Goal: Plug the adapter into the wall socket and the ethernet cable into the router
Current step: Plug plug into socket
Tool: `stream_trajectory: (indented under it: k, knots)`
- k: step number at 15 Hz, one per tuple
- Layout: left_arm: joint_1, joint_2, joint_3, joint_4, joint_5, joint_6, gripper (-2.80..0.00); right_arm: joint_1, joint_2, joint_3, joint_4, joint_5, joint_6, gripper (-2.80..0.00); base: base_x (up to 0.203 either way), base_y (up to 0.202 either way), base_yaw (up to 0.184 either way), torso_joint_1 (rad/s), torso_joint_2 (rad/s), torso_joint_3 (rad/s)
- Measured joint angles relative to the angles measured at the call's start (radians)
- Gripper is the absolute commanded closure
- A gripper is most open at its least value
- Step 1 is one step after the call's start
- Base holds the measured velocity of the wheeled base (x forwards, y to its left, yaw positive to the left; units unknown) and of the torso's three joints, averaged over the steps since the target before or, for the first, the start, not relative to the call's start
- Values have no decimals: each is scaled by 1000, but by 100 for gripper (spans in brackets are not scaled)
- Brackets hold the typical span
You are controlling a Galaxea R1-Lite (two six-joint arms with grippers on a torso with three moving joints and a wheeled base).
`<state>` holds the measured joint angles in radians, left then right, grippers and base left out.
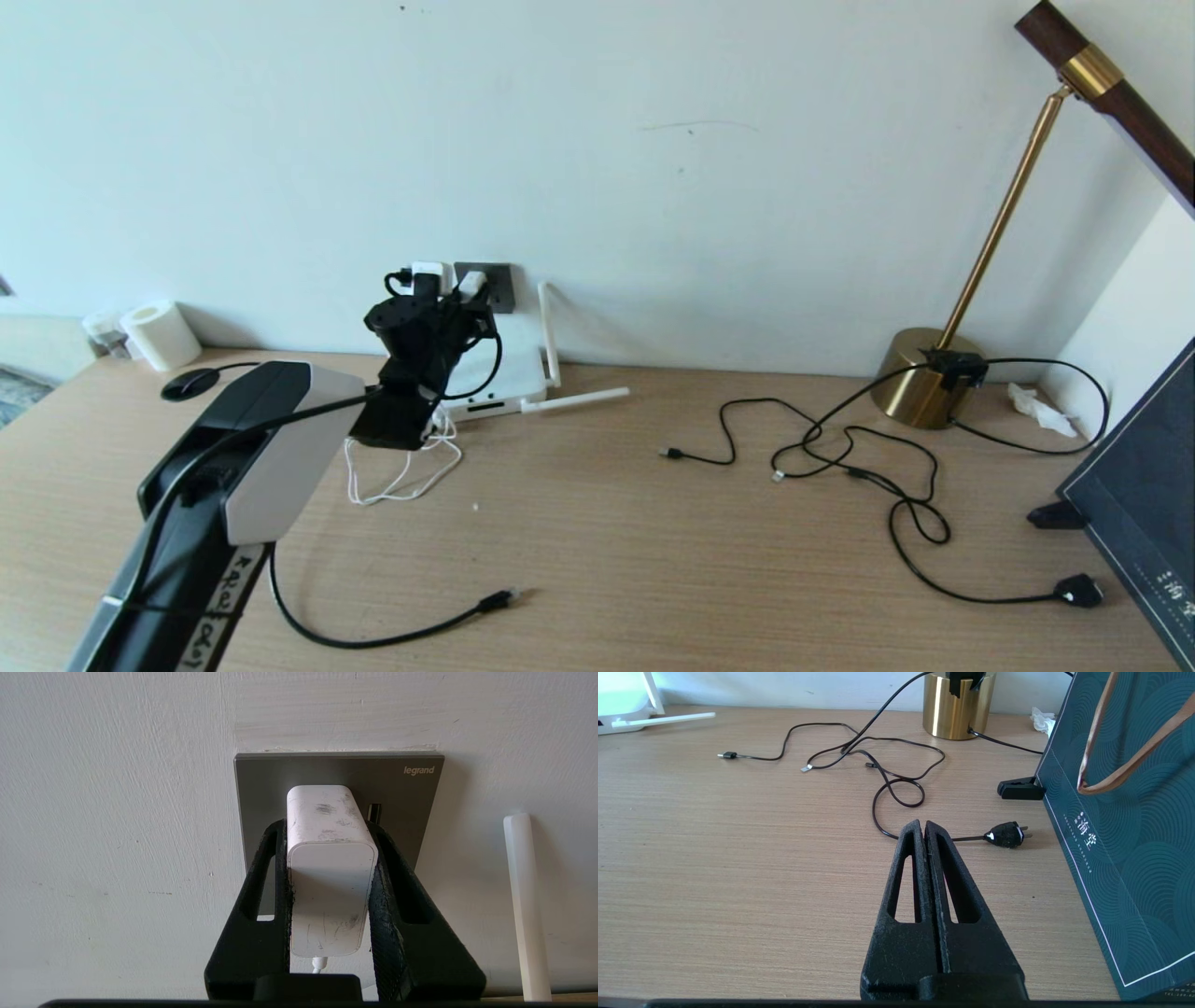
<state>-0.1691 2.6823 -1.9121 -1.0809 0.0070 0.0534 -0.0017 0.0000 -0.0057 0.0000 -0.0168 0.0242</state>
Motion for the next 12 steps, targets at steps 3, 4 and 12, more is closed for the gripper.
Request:
stream_trajectory:
  k: [3,4,12]
  knots:
    - [0,-3,4,1,8,0,0,0,0,0,0,0,0,0,0,0,0,0,0,0]
    - [0,-4,5,4,9,0,0,0,0,0,0,0,0,0,0,0,0,0,0,0]
    - [-4,-11,26,2,30,0,-280,0,0,0,0,0,0,0,0,0,0,0,0,0]
